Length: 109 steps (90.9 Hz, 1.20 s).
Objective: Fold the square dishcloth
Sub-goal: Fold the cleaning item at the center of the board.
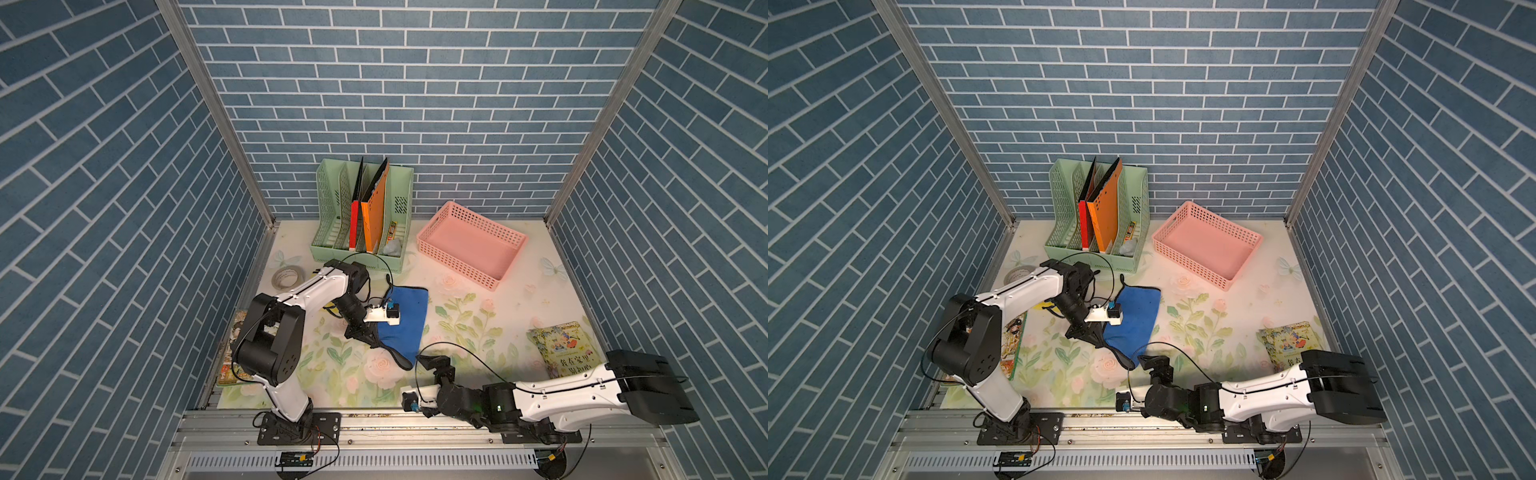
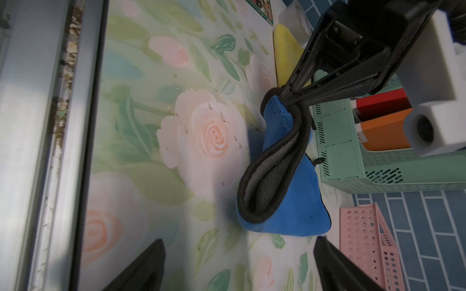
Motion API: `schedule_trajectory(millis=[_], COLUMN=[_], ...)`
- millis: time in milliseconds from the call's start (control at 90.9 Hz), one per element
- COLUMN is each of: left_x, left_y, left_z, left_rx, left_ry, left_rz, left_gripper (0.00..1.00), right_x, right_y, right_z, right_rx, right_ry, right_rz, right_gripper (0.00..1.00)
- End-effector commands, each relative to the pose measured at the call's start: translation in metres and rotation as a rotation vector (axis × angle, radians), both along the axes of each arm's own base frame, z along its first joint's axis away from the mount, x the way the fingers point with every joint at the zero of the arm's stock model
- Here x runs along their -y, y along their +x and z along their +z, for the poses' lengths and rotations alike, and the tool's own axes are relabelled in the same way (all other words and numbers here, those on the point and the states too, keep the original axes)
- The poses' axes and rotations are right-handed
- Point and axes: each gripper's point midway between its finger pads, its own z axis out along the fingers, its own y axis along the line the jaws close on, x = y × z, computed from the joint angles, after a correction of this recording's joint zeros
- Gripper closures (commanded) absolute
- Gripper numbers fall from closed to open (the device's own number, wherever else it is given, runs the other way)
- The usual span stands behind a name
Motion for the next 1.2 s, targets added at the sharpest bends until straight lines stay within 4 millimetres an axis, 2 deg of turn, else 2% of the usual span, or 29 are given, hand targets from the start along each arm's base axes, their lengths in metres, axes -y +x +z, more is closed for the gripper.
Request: schedule_trajectory(millis=[0, 77, 143, 231, 341, 462, 583, 682, 869, 1001, 1188], left_x=[0.003, 0.004, 0.003, 0.0, -0.003, -0.005, -0.005, -0.004, 0.007, 0.014, 0.02], left_y=[0.0, 0.001, 0.002, 0.003, 0.007, 0.024, 0.042, 0.054, 0.085, 0.101, 0.13], left_z=[0.008, 0.01, 0.009, 0.007, 0.006, 0.01, 0.017, 0.023, 0.026, 0.028, 0.027], left_rx=[-0.015, -0.007, -0.001, 0.017, 0.066, 0.182, 0.298, 0.343, 0.468, 0.506, 0.595], left_ry=[-0.006, -0.008, 0.0, 0.016, 0.037, 0.058, 0.078, 0.083, 0.068, 0.049, 0.05], left_rz=[0.006, 0.006, 0.004, -0.003, -0.014, -0.021, -0.03, -0.032, -0.001, 0.031, 0.087], left_gripper=[1.0, 1.0, 1.0, 1.0, 1.0, 0.99, 0.97, 0.97, 0.97, 0.97, 0.97], right_x=[-0.022, -0.028, -0.032, -0.031, -0.029, -0.025, -0.02, -0.016, -0.01, -0.003, -0.001], right_y=[0.016, 0.019, 0.021, 0.026, 0.03, 0.033, 0.042, 0.055, 0.089, 0.117, 0.143], right_z=[0.022, 0.02, 0.021, 0.026, 0.035, 0.034, 0.035, 0.046, 0.058, 0.058, 0.05], right_rx=[-0.057, -0.07, -0.102, -0.128, -0.16, -0.23, -0.31, -0.365, -0.5, -0.583, -0.726], right_ry=[0.149, 0.148, 0.174, 0.208, 0.248, 0.257, 0.286, 0.339, 0.416, 0.435, 0.457], right_rz=[-0.083, -0.084, -0.081, -0.092, -0.104, -0.106, -0.128, -0.149, -0.207, -0.278, -0.292], right_gripper=[0.11, 0.16, 0.27, 0.51, 0.74, 1.0, 1.0, 1.0, 1.0, 1.0, 1.0])
